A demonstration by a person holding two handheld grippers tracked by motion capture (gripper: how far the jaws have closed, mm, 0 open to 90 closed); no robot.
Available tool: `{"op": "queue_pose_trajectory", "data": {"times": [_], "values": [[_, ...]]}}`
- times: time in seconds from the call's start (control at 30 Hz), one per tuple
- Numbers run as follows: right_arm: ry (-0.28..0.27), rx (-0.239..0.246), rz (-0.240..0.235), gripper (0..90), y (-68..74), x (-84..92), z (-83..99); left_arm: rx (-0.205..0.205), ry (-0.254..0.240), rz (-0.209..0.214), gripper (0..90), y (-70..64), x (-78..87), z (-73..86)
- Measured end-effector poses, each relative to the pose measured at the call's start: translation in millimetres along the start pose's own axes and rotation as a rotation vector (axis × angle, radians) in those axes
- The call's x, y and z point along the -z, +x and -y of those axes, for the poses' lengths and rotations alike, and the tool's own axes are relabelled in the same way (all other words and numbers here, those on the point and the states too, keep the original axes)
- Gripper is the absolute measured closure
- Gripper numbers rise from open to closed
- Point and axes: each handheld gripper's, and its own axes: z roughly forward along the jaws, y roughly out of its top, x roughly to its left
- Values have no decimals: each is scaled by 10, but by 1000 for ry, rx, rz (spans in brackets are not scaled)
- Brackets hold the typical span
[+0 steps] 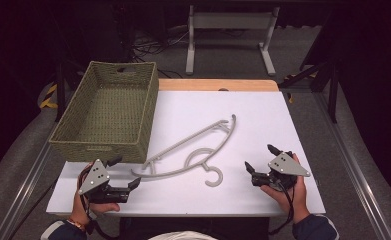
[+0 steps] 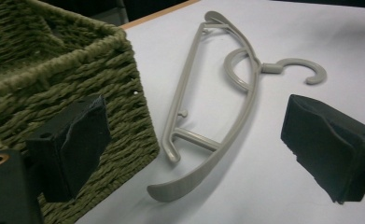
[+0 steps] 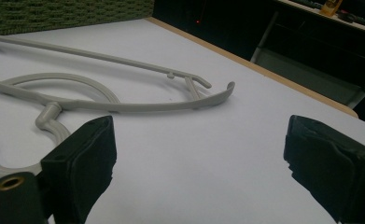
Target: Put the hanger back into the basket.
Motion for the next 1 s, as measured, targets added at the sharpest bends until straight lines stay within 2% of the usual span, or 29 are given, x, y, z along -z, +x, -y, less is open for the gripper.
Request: {"op": "queue_pose_trajectory", "data": {"times": [0.07,0.13,0.27,0.3,0.33,0.4,0.47,0.6,0.73,0.8,0.87,0.9,0.93,1.0], "values": [[6,0,1,101,7,-1,5,-15,7,9,112,-19,-4,-13],[8,-4,-1,101,5,1,3,-11,16,28,120,-33,-14,-16],[14,2,-4,101,13,-16,2,-58,70,30,151,-78,-49,-53],[17,5,-5,101,17,-23,1,-61,73,44,152,-89,-68,-59],[19,9,-7,101,20,-24,-2,-52,72,65,132,-95,-79,-65],[19,10,-13,101,34,-25,-2,-39,78,78,105,-112,-102,-84],[20,6,-15,102,40,-25,2,-42,79,79,100,-131,-114,-101],[26,11,-20,102,42,-37,15,-52,106,127,96,-202,-173,-135],[38,0,-25,101,33,-57,28,-103,140,188,102,-379,-308,-182],[38,3,-29,102,44,-52,25,-115,163,212,118,-439,-401,-217],[36,5,-29,101,52,-46,19,-122,179,218,145,-461,-454,-237],[35,3,-32,101,54,-46,18,-115,238,226,161,-481,-600,-285],[36,7,-35,101,57,-50,19,-119,252,228,175,-482,-650,-303],[43,12,-40,102,58,-62,22,-119,314,211,238,-509,-809,-368]]}}
